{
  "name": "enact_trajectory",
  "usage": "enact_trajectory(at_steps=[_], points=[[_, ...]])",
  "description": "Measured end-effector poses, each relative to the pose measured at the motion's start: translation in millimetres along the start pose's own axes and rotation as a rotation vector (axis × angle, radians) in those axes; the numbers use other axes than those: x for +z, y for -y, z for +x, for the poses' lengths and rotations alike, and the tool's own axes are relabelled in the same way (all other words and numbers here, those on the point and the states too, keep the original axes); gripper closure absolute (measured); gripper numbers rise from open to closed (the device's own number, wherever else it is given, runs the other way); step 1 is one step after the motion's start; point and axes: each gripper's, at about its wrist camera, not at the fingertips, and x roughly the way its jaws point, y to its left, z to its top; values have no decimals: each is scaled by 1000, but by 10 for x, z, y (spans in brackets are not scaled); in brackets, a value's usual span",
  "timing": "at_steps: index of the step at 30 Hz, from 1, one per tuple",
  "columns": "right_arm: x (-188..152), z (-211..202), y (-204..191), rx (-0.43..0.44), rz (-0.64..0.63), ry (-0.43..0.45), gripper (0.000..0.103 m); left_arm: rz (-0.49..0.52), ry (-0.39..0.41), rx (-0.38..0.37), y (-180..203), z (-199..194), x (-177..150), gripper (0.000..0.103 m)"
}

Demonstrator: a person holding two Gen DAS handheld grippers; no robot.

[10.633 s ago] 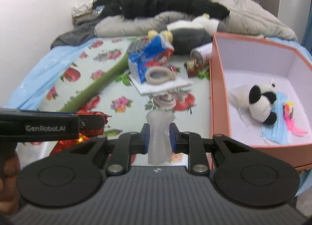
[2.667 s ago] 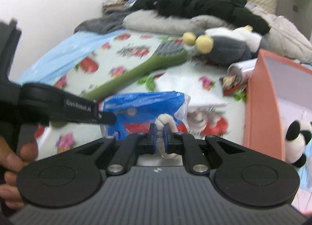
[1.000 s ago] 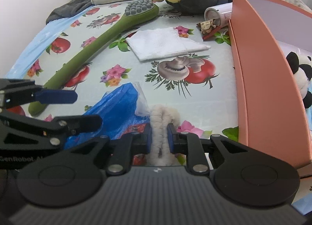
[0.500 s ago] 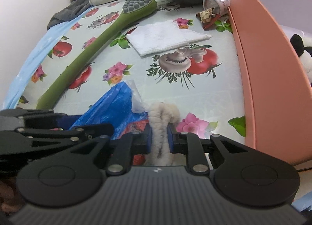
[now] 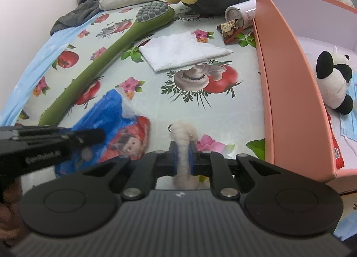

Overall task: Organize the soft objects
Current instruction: 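Lift the blue snack bag with the left tool while right lifts the hair tie, then carry the snack bag and hair tie over the pink box with both tools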

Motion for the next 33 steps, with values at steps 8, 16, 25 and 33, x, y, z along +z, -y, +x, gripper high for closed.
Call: enact_trajectory(at_steps=[8, 16, 25, 33], points=[[67, -260, -114, -16, -22, 67, 92, -65, 49, 0, 20, -310, 53, 94], [96, -729, -192, -9, -15, 147, 92, -90, 103, -19, 165, -780, 74, 94], [56, -1239, -305, 11, -8, 228, 92, -74, 155, -33, 351, -1281, 90, 94], [-1, -1634, -352, 25, -20, 295, 92, -74, 207, -62, 537, -1665, 32, 94]])
